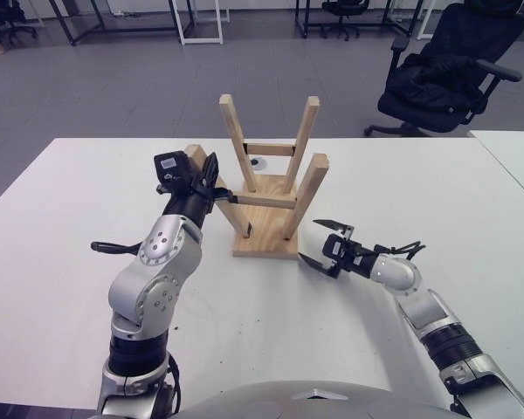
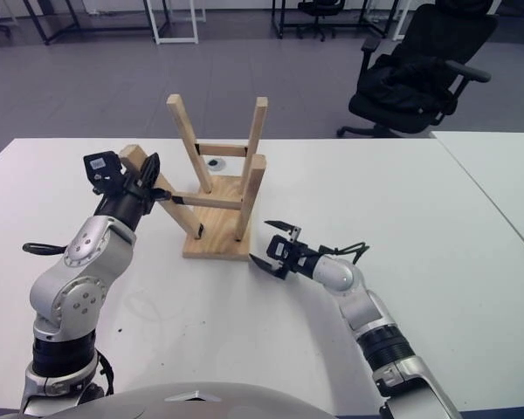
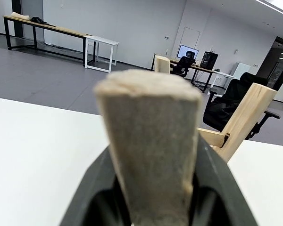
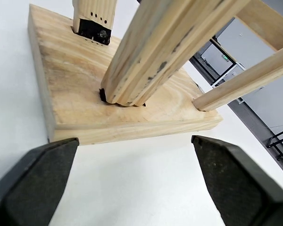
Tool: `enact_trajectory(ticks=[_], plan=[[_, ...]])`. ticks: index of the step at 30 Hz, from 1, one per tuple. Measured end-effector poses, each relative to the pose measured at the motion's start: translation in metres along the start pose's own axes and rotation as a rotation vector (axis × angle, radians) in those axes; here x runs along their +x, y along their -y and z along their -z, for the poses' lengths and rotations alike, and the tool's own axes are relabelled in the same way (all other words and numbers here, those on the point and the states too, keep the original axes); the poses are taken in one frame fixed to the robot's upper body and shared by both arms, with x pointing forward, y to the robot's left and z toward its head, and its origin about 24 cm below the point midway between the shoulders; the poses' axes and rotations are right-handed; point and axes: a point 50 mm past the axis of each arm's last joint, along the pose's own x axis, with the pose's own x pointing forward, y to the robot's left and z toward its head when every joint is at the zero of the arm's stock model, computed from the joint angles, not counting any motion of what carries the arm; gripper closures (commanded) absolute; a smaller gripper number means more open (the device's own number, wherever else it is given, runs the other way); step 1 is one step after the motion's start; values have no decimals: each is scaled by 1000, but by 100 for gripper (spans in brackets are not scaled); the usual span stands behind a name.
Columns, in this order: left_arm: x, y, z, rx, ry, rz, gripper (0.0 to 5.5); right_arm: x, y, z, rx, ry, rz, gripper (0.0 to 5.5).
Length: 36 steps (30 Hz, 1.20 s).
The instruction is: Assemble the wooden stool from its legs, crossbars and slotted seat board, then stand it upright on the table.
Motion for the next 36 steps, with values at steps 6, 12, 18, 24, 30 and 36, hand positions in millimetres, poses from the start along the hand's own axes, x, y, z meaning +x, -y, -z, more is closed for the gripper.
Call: enact_trajectory(ticks=[6, 12, 18, 24, 30, 36], plan=[[4, 10, 5, 88, 2, 23, 448, 1, -1, 0, 18, -2, 10, 101], [5, 12, 9, 108, 23, 15, 448, 1, 5, -5, 51, 9, 43, 101], [6, 16, 13, 111, 33, 38, 448, 0, 7, -5, 51, 9, 52, 101], [0, 15, 47, 63, -99, 54, 345, 2, 8, -9, 48, 25, 52, 101], [11, 0, -7, -2, 55, 40, 239, 3, 8, -10, 50, 30, 68, 101], [-10, 7, -47, 29, 166, 225, 186, -9, 27, -4, 141, 11, 175, 101]])
